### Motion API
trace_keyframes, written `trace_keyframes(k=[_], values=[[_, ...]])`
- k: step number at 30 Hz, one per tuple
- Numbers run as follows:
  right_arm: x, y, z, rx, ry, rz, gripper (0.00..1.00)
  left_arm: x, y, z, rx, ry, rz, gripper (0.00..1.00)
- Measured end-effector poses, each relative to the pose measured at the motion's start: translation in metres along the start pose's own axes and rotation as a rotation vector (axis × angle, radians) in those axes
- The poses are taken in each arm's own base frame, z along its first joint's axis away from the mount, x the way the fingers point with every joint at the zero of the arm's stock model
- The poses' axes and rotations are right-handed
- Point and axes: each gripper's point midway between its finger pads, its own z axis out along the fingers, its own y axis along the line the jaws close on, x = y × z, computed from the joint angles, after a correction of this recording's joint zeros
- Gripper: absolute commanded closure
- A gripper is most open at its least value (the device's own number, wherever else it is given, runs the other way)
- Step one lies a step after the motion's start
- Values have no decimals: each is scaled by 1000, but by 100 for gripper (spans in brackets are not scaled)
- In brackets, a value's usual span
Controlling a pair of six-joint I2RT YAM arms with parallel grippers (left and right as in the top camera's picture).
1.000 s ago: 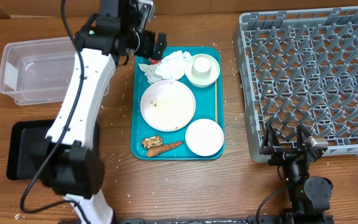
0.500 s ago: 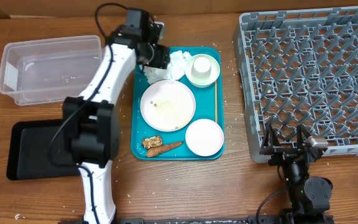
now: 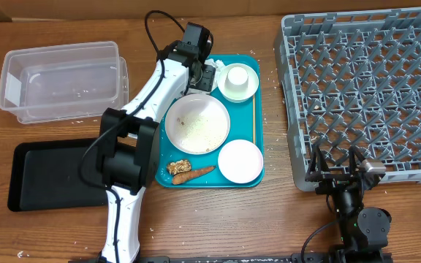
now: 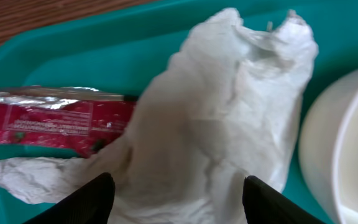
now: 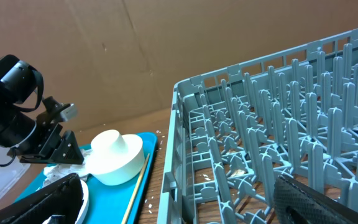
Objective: Sort waste into correct bins and load items into the dishwasher
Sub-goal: 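Reach the left gripper to the white tissue on the teal tray, then grasp the white tissue with the left gripper and lift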
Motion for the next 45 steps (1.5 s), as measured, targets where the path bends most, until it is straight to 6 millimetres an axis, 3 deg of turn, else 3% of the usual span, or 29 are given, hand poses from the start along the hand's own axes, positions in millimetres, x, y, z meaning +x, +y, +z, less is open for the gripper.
trace_keyframes(k=[3,7,15,23,31,32,34,37,38,42,45], values=[[0,0,0,0,0,0,0,-1,8,0,-22,-3,-25,34],[0,0,0,0,0,0,0,-1,11,0,-30,-2,-45,46],[0,0,0,0,0,0,0,3,9,0,-18,16,-46,48],[0,0,0,0,0,0,0,6,6,0,-6,27,-54,96],[0,0,0,0,0,0,0,17,7,-1,-10,74,-50,96],[0,0,0,0,0,0,0,19,8,-1,-11,81,-49,90],[0,0,0,0,0,0,0,18,8,-3,-12,81,-52,55],[0,0,0,0,-1,0,0,12,10,-10,-20,63,-61,45],[0,0,0,0,0,0,0,10,13,-11,-27,56,-67,37],[0,0,0,0,0,0,0,7,29,-17,-53,50,-124,32],[0,0,0,0,0,0,0,9,32,-13,-34,60,-144,37]])
